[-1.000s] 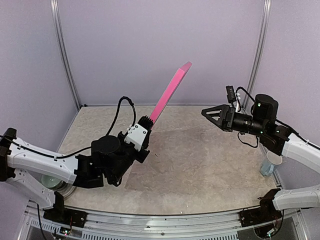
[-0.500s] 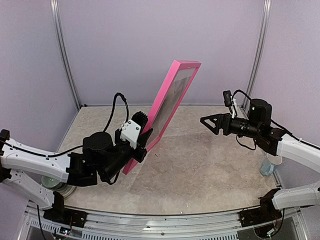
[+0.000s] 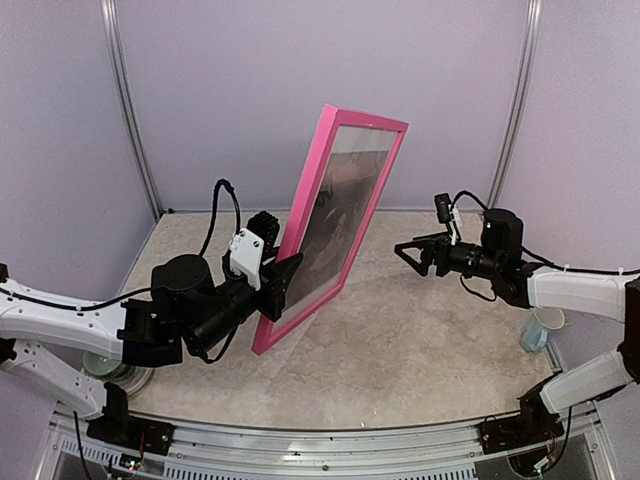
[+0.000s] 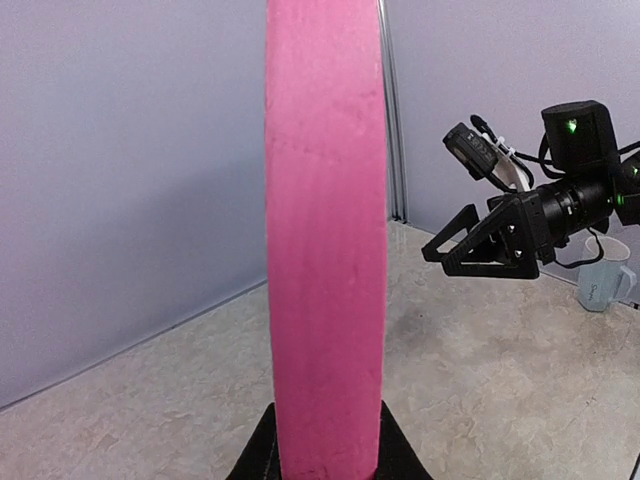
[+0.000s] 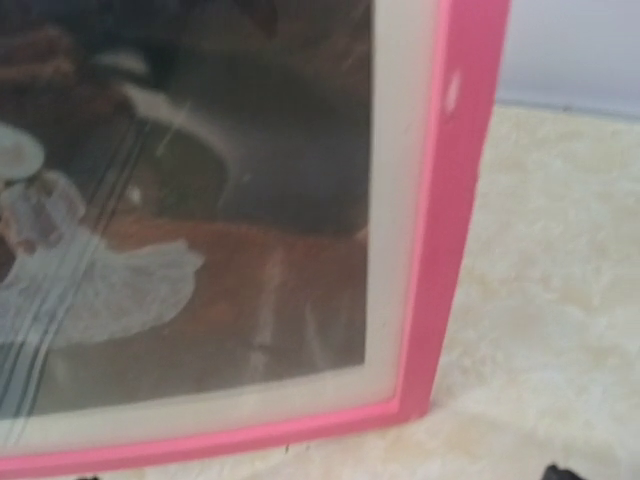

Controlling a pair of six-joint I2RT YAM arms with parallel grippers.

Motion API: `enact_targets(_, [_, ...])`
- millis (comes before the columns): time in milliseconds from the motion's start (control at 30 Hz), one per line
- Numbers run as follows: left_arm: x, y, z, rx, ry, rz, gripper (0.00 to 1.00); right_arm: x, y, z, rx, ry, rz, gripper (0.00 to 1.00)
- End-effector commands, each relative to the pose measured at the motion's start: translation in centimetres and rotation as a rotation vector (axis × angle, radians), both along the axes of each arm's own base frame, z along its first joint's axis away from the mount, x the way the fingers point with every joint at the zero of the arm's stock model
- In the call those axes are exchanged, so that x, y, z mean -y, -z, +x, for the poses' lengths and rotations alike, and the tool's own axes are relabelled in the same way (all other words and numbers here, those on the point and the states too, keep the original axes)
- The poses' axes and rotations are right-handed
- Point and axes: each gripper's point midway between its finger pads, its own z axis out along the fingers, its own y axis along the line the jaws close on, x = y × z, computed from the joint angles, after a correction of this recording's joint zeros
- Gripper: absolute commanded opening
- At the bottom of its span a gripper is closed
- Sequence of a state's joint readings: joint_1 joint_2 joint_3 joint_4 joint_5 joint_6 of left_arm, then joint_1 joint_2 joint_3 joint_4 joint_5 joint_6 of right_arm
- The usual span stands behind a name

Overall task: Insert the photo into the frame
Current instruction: Turn over the photo frame.

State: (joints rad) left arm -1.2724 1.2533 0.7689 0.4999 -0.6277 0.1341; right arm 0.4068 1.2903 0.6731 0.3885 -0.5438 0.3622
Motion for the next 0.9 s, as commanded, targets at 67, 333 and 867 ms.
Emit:
enact_targets(67, [-0.2, -4.6, -0.6, -0.023, 0.069, -0.214, 0.08, -0.8, -1.7, 0.2, 0.082, -0.124, 0.097, 0.99])
enact_targets(333, [-0.6, -5.5, -0.8, -0.063, 0.110, -0.277, 0.07, -2.5, -0.2, 2.3, 0.040, -0.244, 0.114, 0.99])
enact_targets(867, [-1.7, -6.5, 0.1, -0.133, 0.111, -0.332, 0.07, -3.6, 2.0, 5.4, 0.044, -0.389, 0.136, 0.99])
